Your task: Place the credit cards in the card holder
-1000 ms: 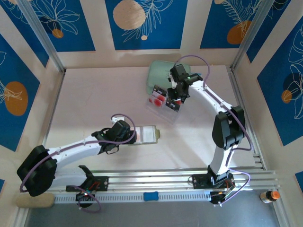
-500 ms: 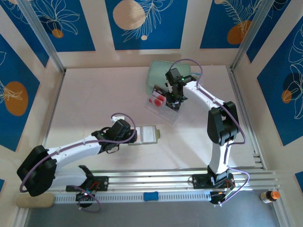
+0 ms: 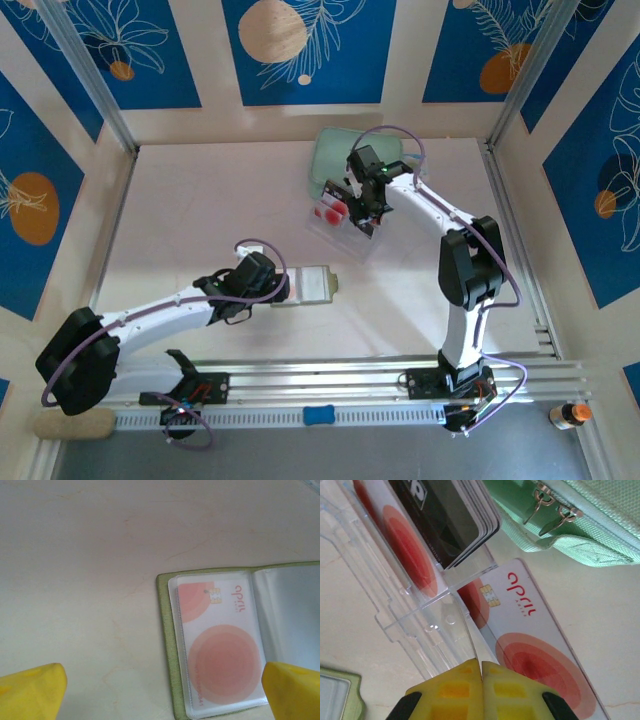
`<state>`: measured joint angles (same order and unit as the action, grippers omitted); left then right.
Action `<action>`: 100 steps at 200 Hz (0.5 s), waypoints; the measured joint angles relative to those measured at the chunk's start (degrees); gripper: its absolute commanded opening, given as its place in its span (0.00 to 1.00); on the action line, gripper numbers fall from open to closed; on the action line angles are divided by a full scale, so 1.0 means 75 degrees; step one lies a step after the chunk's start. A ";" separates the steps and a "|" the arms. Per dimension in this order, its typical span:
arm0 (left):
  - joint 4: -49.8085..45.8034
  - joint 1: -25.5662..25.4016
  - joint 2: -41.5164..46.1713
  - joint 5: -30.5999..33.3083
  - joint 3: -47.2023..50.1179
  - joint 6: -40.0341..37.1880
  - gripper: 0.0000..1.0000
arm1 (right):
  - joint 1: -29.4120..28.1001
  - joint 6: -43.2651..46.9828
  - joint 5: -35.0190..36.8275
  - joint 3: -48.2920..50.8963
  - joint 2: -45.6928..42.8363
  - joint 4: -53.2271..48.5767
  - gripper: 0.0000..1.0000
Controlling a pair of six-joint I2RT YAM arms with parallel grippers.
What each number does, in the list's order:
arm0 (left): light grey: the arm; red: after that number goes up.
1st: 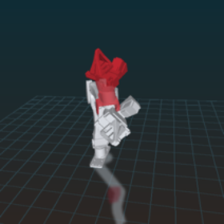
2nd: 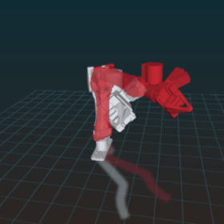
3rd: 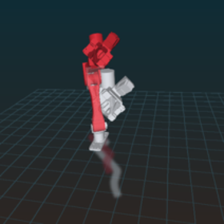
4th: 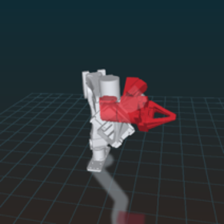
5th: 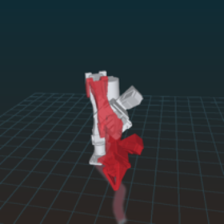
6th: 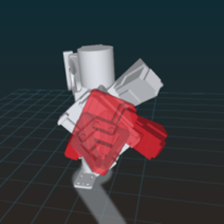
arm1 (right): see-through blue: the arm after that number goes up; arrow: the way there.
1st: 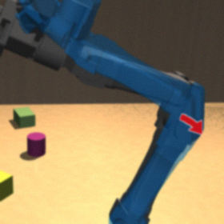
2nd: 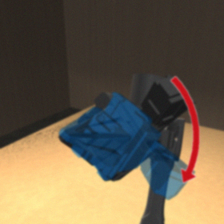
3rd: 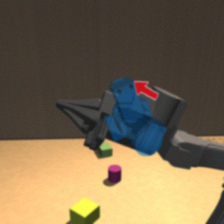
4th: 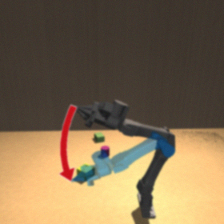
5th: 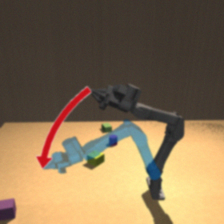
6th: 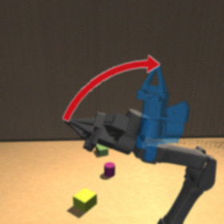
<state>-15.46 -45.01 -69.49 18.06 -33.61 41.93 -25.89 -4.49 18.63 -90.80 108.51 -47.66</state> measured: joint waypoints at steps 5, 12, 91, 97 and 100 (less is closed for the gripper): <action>0.0000 0.0000 0.0000 0.0000 0.0000 0.0000 1.00 | -0.0006 0.0044 -0.0012 0.0044 -0.0041 0.0029 0.00; 0.0000 0.0000 -0.0003 0.0000 0.0000 0.0000 1.00 | -0.0009 0.0105 -0.0035 0.0099 -0.0085 0.0064 0.00; 0.0000 0.0000 0.0000 0.0000 0.0000 -0.0003 1.00 | -0.0274 0.0548 -0.0114 0.0326 -0.1105 0.0163 0.00; 0.0000 0.0000 0.0000 0.0000 0.0000 0.0000 1.00 | -0.0294 0.0545 -0.0117 0.0326 -0.1174 0.0169 0.00; 0.0000 0.0000 0.0000 0.0000 0.0000 0.0000 1.00 | -0.0306 0.0542 -0.0122 0.0326 -0.1221 0.0175 0.00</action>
<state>-15.46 -45.01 -69.49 18.06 -33.61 41.93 -28.18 -0.43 17.72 -88.36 99.35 -46.35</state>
